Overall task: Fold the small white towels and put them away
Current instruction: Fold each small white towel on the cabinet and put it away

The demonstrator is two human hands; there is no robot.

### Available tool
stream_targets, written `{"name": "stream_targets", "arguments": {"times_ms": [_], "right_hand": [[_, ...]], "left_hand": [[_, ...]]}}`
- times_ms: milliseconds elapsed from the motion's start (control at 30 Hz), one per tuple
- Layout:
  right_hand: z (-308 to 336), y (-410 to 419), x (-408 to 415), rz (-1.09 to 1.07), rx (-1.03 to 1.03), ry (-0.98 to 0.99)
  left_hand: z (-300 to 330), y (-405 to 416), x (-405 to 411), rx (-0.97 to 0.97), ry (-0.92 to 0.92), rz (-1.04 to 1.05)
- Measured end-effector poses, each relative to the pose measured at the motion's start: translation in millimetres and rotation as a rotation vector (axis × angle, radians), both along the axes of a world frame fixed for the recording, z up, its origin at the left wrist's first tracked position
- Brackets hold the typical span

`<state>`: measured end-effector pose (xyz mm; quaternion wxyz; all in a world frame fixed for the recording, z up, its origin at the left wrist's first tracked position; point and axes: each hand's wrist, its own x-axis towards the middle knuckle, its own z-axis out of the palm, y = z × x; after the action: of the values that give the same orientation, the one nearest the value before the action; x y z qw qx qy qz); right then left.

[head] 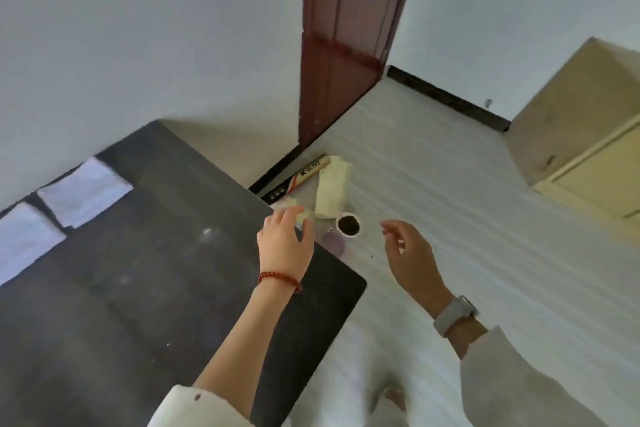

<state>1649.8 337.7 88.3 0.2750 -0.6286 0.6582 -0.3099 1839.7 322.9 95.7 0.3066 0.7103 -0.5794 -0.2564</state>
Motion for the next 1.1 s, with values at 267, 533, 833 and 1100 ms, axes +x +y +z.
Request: {"name": "stream_targets", "arguments": {"times_ms": [267,533,833,1100], "right_hand": [[13.6,53.5,-283.7,-0.424,-0.051,-0.018],[25.0,136.7,-546.9,-0.805,-0.021,0.002],[25.4,106.6,-793.6,-0.985,-0.051,0.046],[69.5,10.5,-1027.4,-0.991,-0.112,0.098]], "left_hand": [[11.6,-22.3,-314.0,-0.105,-0.028,-0.480],[22.2,12.6,-613.4,-0.119,-0.042,-0.905],[16.5,-48.9,-878.1,-0.195,-0.032,-1.061],[55.6,-149.1,-1132.4,-0.260,-0.022,-1.057]]}}
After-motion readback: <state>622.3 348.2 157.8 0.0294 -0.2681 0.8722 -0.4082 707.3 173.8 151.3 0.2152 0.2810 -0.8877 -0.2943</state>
